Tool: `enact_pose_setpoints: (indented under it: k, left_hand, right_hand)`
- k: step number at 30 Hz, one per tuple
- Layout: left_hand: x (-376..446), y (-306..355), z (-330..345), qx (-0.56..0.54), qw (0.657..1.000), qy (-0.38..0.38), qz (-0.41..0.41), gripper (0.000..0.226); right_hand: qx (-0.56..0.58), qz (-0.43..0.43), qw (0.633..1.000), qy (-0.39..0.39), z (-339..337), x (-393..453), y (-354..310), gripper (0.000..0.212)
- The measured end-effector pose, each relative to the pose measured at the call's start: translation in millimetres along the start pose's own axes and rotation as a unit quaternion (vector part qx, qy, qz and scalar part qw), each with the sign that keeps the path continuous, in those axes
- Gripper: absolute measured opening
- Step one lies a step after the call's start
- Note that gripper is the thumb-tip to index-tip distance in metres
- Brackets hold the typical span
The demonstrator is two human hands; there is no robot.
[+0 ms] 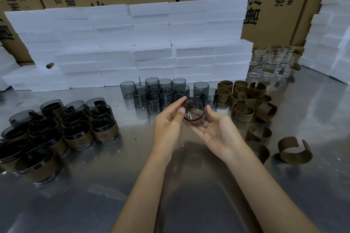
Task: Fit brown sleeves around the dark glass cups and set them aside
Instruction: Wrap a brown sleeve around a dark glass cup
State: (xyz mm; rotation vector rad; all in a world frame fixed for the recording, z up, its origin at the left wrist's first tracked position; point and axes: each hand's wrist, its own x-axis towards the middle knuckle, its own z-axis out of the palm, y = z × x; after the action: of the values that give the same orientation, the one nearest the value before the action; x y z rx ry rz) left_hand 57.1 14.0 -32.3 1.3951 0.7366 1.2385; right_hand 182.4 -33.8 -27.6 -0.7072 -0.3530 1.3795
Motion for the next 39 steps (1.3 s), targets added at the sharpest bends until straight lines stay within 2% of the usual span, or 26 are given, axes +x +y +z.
enact_pose_setpoints:
  k: [2,5,7,9,10,12,13,15,17,21,22,26,31,32,33,35,36,37,39]
  left_hand:
    - [0,-3,2,-0.008,0.999,-0.026,-0.017,0.045]
    - [-2,-5,8,0.020,0.999,-0.018,-0.017,0.073]
    - [-1,-3,8,0.003,0.999,0.033,-0.010,0.066]
    - [2,-2,3,-0.079,0.993,0.078,-0.028,0.051]
    - [5,-1,0,-0.138,0.986,0.079,-0.046,0.045]
    - [7,2,-2,-0.234,0.966,0.057,-0.090,0.038]
    - [7,3,-2,-0.262,0.957,0.043,-0.119,0.040]
    - [3,5,0,-0.280,0.942,0.000,-0.183,0.049]
    - [-1,3,4,-0.276,0.936,-0.039,-0.217,0.055]
    - [-5,7,6,-0.272,0.931,-0.080,-0.230,0.051]
    - [-6,9,6,-0.267,0.932,-0.090,-0.228,0.049]
    - [-10,10,9,-0.218,0.946,-0.101,-0.216,0.043]
    - [-7,10,7,-0.216,0.952,-0.064,-0.206,0.044]
    - [-6,10,7,-0.219,0.952,-0.055,-0.207,0.042]
    - [-6,10,6,-0.221,0.951,-0.047,-0.209,0.042]
    - [-5,8,5,-0.231,0.948,-0.039,-0.216,0.045]
    - [-6,7,4,-0.237,0.945,-0.038,-0.222,0.045]
    - [-6,7,4,-0.244,0.942,-0.038,-0.228,0.045]
    - [-6,6,3,-0.252,0.937,-0.037,-0.237,0.044]
  right_hand:
    - [-0.004,-0.012,1.000,0.012,0,1,0,0.030]
    - [-0.090,-0.045,0.994,0.029,3,1,4,0.033]
    - [-0.167,-0.085,0.981,0.041,6,-1,8,0.032]
    - [-0.272,-0.145,0.949,0.064,10,-3,12,0.031]
    - [-0.329,-0.183,0.923,0.078,12,-4,14,0.036]
    - [-0.420,-0.253,0.868,0.077,12,-3,18,0.060]
    - [-0.447,-0.267,0.852,0.057,12,-3,20,0.072]
    - [-0.467,-0.267,0.843,0.009,10,-3,24,0.088]
    - [-0.460,-0.271,0.845,-0.009,9,-2,27,0.081]
    - [-0.440,-0.298,0.846,0.050,7,3,25,0.025]
    - [-0.436,-0.289,0.850,0.064,6,4,24,0.019]
    - [-0.435,-0.252,0.857,0.107,4,3,17,0.039]
    - [-0.482,-0.221,0.841,0.110,4,0,4,0.047]
    - [-0.519,-0.233,0.813,0.125,1,0,0,0.046]
    - [-0.583,-0.247,0.758,0.155,-4,0,-7,0.045]
    - [-0.730,-0.236,0.601,0.225,-15,-4,-20,0.046]
    - [-0.773,-0.206,0.546,0.247,-20,-6,-25,0.050]
    - [-0.798,-0.166,0.518,0.261,-24,-8,-29,0.054]
    - [-0.820,-0.102,0.494,0.271,-30,-10,-32,0.054]
